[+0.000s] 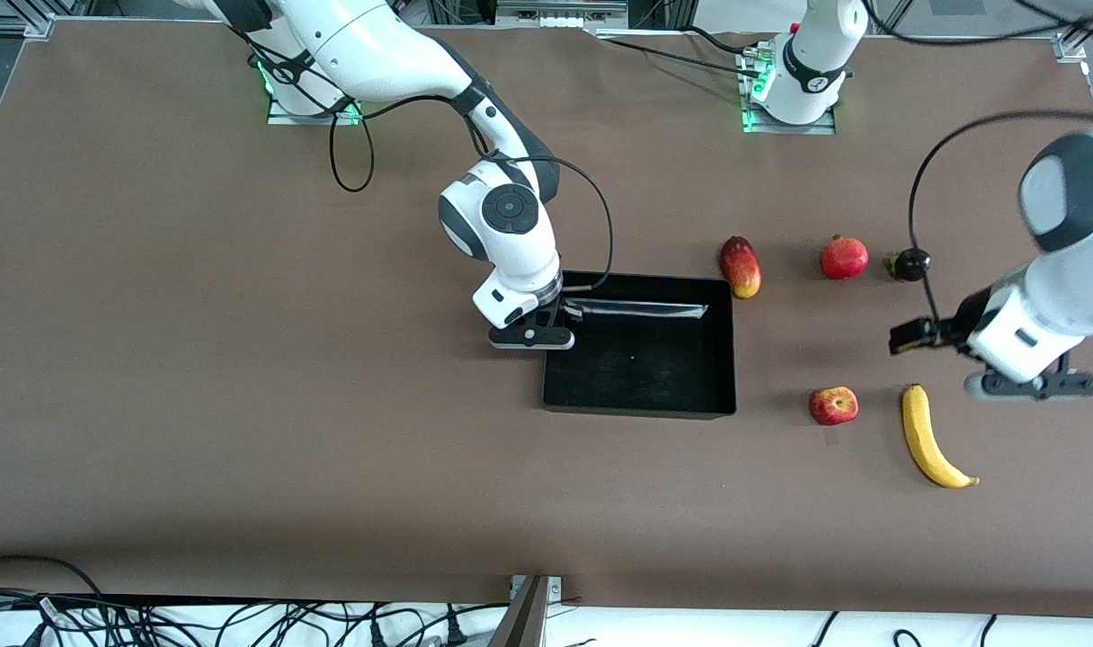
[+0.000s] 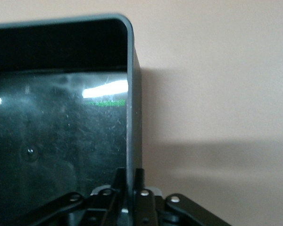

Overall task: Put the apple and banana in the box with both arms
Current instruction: 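Push the box further with the right gripper while the left gripper reaches the apple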

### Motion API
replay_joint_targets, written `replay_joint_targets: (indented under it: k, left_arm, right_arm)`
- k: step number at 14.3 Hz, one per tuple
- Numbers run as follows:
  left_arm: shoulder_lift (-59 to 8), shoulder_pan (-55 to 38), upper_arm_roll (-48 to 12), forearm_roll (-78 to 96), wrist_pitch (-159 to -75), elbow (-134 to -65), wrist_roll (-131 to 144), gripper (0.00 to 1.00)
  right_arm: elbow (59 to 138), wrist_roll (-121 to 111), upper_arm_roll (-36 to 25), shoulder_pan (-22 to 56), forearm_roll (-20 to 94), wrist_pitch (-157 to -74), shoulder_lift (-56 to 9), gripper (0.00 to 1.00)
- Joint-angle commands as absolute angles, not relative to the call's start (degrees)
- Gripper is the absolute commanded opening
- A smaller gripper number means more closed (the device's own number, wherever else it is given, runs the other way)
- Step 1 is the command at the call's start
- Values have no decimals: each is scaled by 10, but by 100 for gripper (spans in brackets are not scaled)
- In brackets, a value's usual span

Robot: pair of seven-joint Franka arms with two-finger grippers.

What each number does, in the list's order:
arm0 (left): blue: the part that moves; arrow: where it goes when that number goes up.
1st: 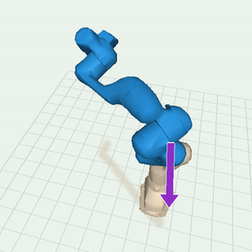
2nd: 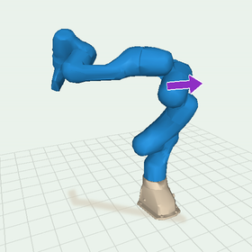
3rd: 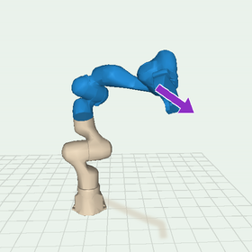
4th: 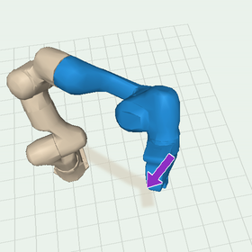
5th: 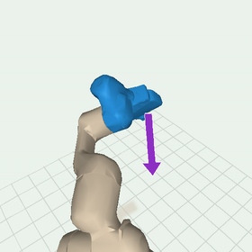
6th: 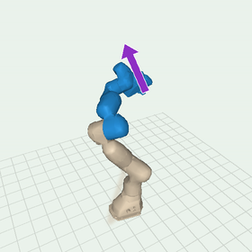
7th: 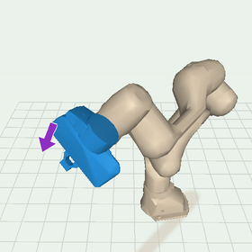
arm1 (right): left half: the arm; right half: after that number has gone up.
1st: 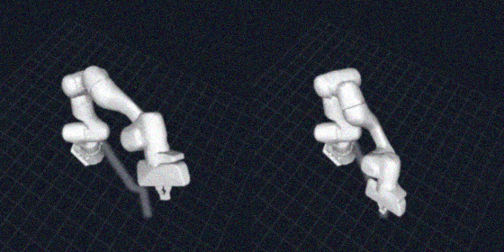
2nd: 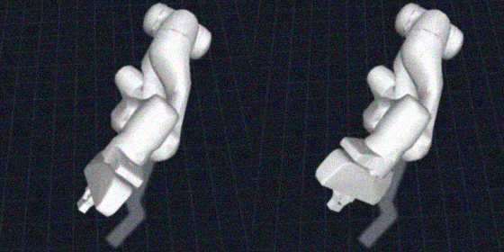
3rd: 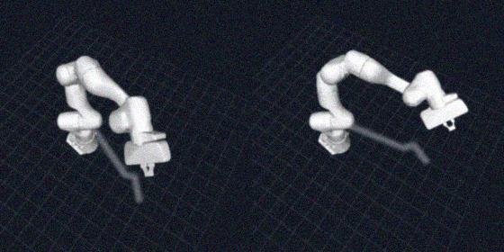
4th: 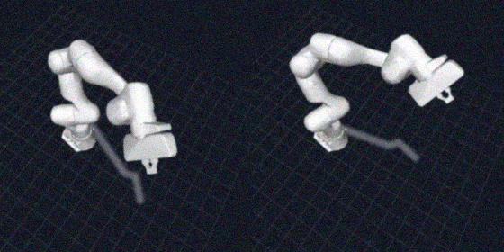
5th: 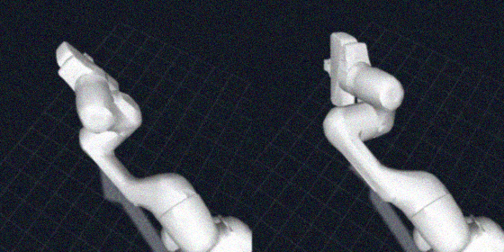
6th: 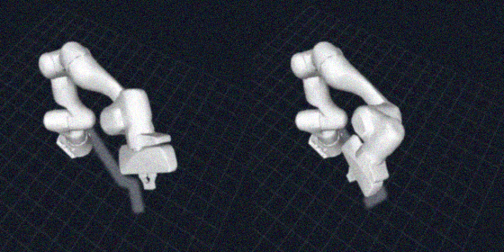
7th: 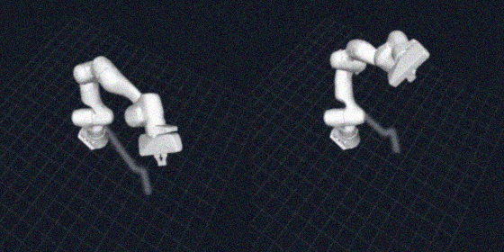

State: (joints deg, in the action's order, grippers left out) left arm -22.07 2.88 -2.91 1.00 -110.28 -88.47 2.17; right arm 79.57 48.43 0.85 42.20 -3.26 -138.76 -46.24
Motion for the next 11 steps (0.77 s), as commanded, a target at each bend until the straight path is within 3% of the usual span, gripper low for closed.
replay_joint_targets:
  k: [1, 5, 7, 11]
  left_arm:
    - [-297, 30, -27, -2, -1172, -855, 28, 100]
    - [-383, 29, -25, -3, -1311, -881, 51, 100]
    - [-388, 23, -25, -9, -1407, -950, 75, 100]
    - [-386, 15, -25, -13, -1462, -1023, 95, 100]
  right_arm:
    - [780, 489, -2, 421, -42, -1376, -447, 100]
    - [780, 432, 2, 360, -33, -1218, -354, 100]
    - [780, 354, -1, 319, 11, -1165, -311, 100]
    - [780, 193, -54, 244, 37, -1033, -244, 100]
